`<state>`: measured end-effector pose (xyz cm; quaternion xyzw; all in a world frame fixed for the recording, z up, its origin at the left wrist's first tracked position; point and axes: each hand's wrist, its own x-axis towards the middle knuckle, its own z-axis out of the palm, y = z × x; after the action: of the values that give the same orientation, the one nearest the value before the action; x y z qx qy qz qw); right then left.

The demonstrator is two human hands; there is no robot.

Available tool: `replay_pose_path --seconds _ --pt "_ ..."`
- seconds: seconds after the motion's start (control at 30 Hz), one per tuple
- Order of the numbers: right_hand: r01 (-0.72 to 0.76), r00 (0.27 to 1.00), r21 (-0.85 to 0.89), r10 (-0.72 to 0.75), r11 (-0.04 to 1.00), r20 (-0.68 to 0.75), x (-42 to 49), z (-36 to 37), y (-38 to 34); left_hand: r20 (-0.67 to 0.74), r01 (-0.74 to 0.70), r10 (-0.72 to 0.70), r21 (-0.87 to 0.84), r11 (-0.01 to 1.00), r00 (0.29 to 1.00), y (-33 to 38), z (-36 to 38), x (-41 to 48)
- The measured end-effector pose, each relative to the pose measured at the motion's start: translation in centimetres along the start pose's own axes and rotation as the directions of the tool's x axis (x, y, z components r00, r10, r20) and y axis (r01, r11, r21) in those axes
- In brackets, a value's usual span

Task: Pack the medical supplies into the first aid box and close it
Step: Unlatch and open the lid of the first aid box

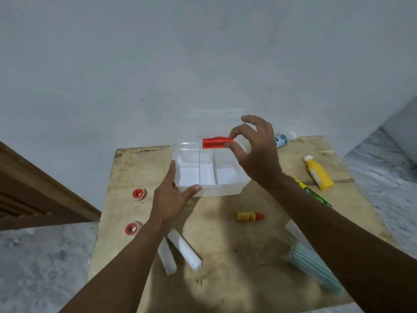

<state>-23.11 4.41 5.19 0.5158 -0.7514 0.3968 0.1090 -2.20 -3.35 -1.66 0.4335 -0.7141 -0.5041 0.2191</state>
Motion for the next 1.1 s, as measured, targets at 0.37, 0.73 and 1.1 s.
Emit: replay_pose_path --seconds 0.37,0.73,1.1 --pt "-0.172 0.984 -0.147 0.163 0.974 -0.075 9.3 1.7 0.6 -0.046 0.054 -0.054 0.006 0.999 0.997 -0.7 0.3 1.2" --pt "-0.170 0.985 -0.045 0.172 0.984 0.029 11.1 4.5 3.5 -0.067 0.085 -0.091 -0.080 0.993 0.994 -1.1 0.5 1.5" --pt "-0.228 0.967 0.070 0.217 0.971 0.134 11.2 2.6 3.7 -0.068 0.088 -0.090 -0.044 0.995 0.994 -0.6 0.5 1.2"
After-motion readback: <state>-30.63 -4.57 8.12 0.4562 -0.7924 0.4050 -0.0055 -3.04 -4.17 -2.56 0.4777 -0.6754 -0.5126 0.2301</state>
